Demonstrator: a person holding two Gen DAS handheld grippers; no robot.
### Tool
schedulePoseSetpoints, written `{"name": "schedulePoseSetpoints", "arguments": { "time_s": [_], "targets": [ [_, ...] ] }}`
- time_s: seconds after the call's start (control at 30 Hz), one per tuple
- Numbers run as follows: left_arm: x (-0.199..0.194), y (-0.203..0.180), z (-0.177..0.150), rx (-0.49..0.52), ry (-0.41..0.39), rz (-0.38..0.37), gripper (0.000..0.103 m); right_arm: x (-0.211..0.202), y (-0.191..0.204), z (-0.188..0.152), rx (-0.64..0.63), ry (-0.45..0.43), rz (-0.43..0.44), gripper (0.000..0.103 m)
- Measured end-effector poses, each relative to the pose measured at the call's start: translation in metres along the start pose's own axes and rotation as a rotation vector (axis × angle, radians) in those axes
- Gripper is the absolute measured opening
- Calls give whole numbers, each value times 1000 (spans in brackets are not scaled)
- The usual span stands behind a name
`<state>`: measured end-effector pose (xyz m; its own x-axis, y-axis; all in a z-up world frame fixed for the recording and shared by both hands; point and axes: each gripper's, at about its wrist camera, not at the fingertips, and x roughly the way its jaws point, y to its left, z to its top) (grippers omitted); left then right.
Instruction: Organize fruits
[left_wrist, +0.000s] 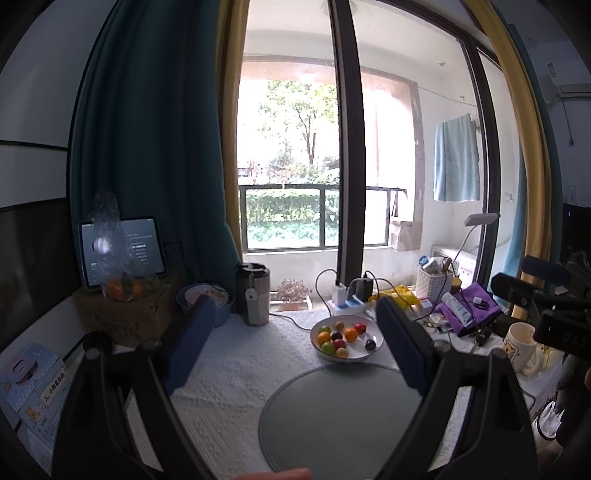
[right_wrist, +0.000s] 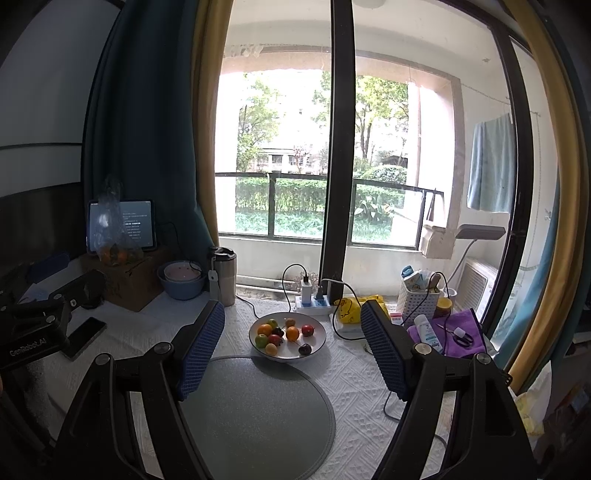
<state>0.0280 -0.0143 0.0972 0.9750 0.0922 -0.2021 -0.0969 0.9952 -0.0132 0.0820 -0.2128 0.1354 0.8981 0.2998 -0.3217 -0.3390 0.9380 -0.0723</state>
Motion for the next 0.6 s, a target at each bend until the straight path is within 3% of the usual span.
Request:
{"name": "schedulePoseSetpoints", "arguments": {
  "time_s": [0.6],
  "targets": [
    [0, -2, -2, -2, 4, 5, 89, 4, -1, -2, 2, 15, 6, 79]
  ]
}}
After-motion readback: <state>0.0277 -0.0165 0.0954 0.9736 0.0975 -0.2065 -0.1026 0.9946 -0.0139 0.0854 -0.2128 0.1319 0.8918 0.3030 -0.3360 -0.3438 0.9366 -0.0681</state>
